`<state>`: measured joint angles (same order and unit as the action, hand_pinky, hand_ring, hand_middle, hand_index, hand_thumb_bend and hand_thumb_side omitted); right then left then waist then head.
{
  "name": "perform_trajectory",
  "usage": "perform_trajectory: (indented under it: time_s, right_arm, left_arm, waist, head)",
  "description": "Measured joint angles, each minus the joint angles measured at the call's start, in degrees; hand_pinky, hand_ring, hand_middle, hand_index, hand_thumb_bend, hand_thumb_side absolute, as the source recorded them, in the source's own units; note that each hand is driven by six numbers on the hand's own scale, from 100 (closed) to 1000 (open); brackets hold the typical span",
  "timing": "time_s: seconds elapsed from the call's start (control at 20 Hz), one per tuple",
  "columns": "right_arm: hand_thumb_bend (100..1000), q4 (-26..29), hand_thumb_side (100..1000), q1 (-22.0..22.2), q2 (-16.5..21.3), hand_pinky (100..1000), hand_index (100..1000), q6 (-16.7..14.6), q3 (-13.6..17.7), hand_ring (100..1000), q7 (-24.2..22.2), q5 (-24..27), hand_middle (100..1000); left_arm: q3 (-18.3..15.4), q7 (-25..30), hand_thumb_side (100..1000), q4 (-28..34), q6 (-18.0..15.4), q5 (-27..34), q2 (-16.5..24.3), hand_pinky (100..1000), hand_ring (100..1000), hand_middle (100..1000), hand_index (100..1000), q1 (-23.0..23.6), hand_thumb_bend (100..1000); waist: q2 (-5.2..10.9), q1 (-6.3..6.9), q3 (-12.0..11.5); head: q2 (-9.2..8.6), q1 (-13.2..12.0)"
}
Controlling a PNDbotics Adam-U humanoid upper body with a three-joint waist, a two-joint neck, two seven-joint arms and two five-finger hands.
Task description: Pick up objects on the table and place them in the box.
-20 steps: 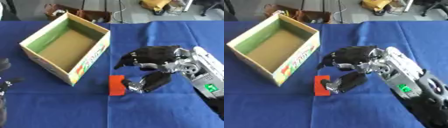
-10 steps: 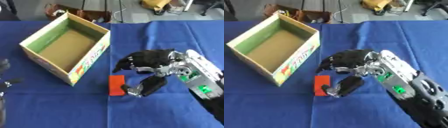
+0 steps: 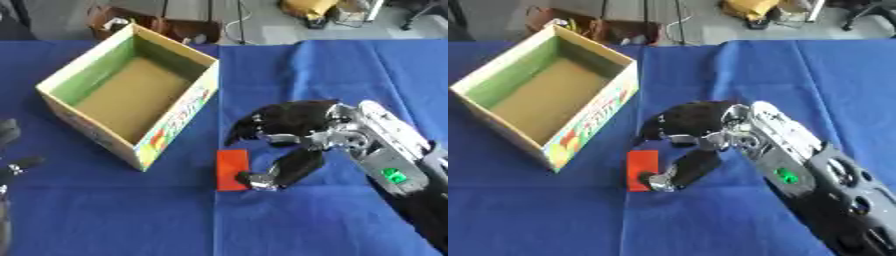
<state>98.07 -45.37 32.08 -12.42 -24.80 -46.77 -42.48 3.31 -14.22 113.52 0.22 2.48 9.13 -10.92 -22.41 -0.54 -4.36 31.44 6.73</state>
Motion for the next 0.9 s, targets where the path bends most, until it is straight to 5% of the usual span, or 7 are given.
perform_trajectory:
  time_s: [0.05, 0.1, 0.15, 0.2, 0.25, 0.8, 0.9]
  right_arm:
    - [100, -0.19, 605, 0.02, -0.17, 945, 1000, -0.12, 0.01, 920, -0.17, -0.06, 895]
    - [100, -0.26, 778, 0.09, -0.3, 961, 1000, -0.16, 0.02, 938, -0.4, -0.06, 906]
    - [100, -0.27, 778, 0.3, -0.54, 961, 1000, -0.19, 0.03, 938, -0.73, -0.06, 906]
    - [194, -0.27, 953, 0.55, -0.7, 974, 1000, -0.26, 0.03, 958, -1.1, 0.03, 921]
    - [215, -0.27, 1000, 0.58, -0.79, 983, 1000, -0.4, 0.04, 970, -1.44, 0.31, 926]
    - [211, 0.54, 1000, 0.57, -1.05, 977, 1000, 0.05, 1.11, 985, 0.38, 3.11, 939]
    - [149, 0.54, 831, 0.57, -1.05, 965, 1000, -0.03, 1.21, 973, 0.89, 2.19, 935]
  left_arm:
    - [0.0, 0.0, 993, 0.0, 0.0, 0.01, 0.0, 615, 912, 811, 710, 0.0, 100]
    - [0.0, 0.0, 993, 0.0, 0.0, 0.01, 0.0, 615, 912, 811, 711, 0.0, 100]
    - [0.0, 0.0, 993, 0.0, 0.0, 0.01, 0.0, 615, 912, 811, 711, 0.0, 100]
    - [0.0, 0.01, 992, 0.0, 0.0, 0.01, 0.0, 615, 912, 811, 711, 0.0, 100]
    - [0.0, 0.02, 991, 0.0, 0.01, 0.01, 0.0, 615, 913, 812, 711, 0.0, 100]
    - [0.0, 0.19, 990, 0.0, 0.1, 0.01, 0.0, 615, 913, 812, 711, 0.0, 100]
    - [0.0, 0.19, 981, 0.0, 0.1, 0.01, 0.0, 616, 914, 812, 711, 0.0, 100]
  waist:
    - [-0.08, -0.04, 0.0]
    - [-0.2, -0.07, 0.0]
    - [-0.24, -0.08, 0.0]
    - [-0.24, -0.07, 0.0]
    - [-0.24, -0.07, 0.01]
    - [-0.29, -0.05, 0.08]
    - [-0.32, -0.05, 0.08]
  head:
    - [0.0, 0.0]
    - [0.0, 0.0]
    - [0.0, 0.0]
    - [0.0, 0.0]
    - [0.0, 0.0]
    - [-0.02, -0.01]
    - [-0.05, -0.01]
